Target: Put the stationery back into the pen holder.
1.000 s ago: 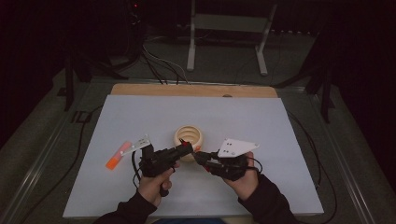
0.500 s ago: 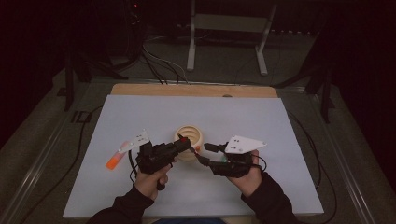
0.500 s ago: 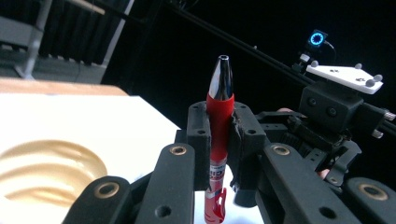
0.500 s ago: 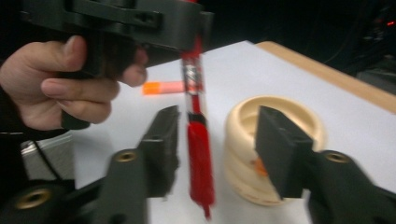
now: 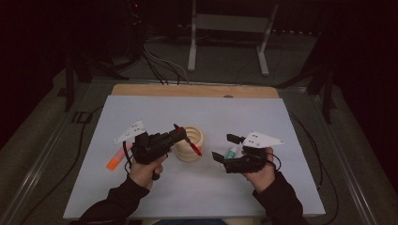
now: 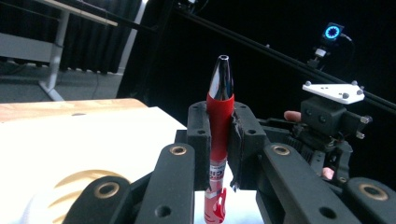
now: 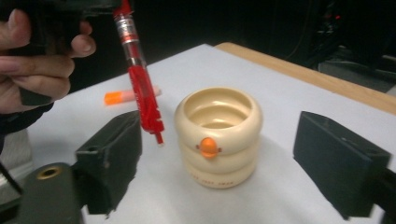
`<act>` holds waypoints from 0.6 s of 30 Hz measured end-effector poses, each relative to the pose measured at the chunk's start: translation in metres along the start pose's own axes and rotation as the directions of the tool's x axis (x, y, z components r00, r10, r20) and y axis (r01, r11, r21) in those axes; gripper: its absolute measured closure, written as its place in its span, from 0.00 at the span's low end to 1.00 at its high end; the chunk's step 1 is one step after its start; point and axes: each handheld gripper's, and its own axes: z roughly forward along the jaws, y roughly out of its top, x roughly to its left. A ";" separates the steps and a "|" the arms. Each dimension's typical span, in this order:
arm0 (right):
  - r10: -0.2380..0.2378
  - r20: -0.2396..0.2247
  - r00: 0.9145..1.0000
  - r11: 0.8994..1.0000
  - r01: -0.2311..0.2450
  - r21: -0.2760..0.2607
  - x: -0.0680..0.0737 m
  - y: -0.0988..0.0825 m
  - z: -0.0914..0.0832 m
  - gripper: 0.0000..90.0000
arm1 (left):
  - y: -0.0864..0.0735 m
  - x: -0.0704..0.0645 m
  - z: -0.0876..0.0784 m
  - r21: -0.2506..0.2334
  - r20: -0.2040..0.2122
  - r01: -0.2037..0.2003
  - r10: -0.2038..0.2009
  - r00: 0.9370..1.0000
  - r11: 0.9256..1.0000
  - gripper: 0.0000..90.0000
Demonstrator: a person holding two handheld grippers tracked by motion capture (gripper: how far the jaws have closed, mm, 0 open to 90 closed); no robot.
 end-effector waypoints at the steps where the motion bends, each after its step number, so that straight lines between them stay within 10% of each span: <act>1: 0.003 0.005 1.000 1.000 -0.003 0.001 -0.001 0.000 -0.001 0.16 | 0.002 0.000 0.000 0.003 -0.003 -0.007 0.007 1.000 1.000 0.90; 18: 0.046 0.017 0.999 0.999 -0.046 -0.022 -0.026 -0.015 -0.021 0.01 | 0.027 0.013 0.009 0.042 -0.057 -0.067 0.070 0.996 0.997 0.90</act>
